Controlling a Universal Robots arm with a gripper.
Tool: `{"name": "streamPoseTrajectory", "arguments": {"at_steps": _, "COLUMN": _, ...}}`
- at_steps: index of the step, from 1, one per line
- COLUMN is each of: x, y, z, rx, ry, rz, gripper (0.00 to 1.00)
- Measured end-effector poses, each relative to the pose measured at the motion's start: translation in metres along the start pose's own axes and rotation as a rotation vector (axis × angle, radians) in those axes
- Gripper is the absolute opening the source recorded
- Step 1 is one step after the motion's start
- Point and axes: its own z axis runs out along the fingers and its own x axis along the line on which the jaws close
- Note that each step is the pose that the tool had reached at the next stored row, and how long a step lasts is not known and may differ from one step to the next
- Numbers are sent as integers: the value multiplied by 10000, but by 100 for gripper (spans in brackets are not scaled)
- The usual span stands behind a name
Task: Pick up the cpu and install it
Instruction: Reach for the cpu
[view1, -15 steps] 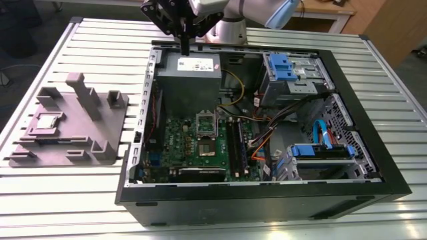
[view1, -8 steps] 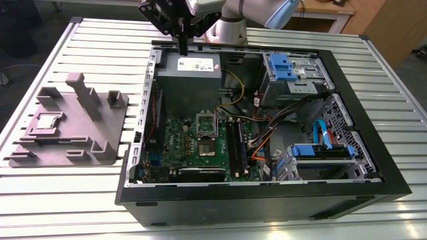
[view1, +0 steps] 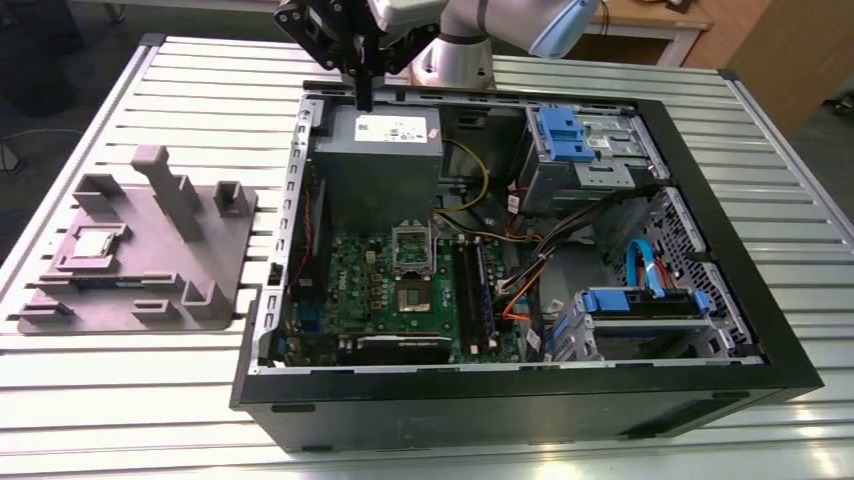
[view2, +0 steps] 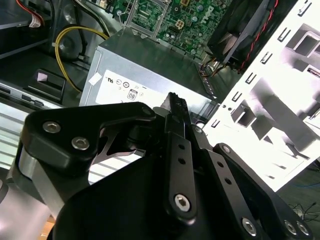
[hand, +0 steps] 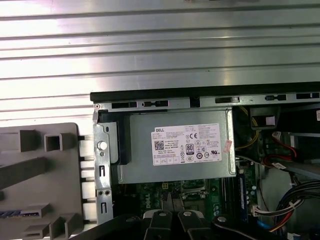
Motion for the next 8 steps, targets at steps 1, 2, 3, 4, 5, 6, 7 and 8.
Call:
{"name": "streamPoseTrajectory", "arguments": {"at_steps": 1, "x": 1, "y": 0, "z": 0, "rx": 0, "ry": 0, "rz": 0, "gripper": 10}}
{"name": "streamPoseTrajectory", "arguments": {"at_steps": 2, "x": 3, "y": 0, "z": 0, "rx": 0, "ry": 0, "rz": 1, "gripper": 10}}
{"name": "streamPoseTrajectory", "arguments": {"at_steps": 3, "x": 5, "y": 0, "z": 0, "rx": 0, "ry": 0, "rz": 1, "gripper": 10}}
{"name": "streamPoseTrajectory", "arguments": {"at_steps": 4, "x": 8, "y": -1, "z": 0, "rx": 0, "ry": 0, "rz": 2, "gripper": 10}}
{"name": "streamPoseTrajectory", "arguments": {"at_steps": 5, "x": 10, "y": -1, "z": 0, "rx": -1, "ry": 0, "rz": 0, "gripper": 10}}
{"name": "streamPoseTrajectory", "arguments": {"at_steps": 6, "x": 14, "y": -1, "z": 0, "rx": -1, "ry": -1, "rz": 1, "gripper": 10}}
{"name": "streamPoseTrajectory", "arguments": {"at_steps": 7, "x": 18, "y": -2, "z": 0, "rx": -1, "ry": 0, "rz": 1, "gripper": 10}}
{"name": "streamPoseTrajectory", "arguments": {"at_steps": 8, "x": 22, "y": -2, "z": 1, "rx": -1, "ry": 0, "rz": 0, "gripper": 10}}
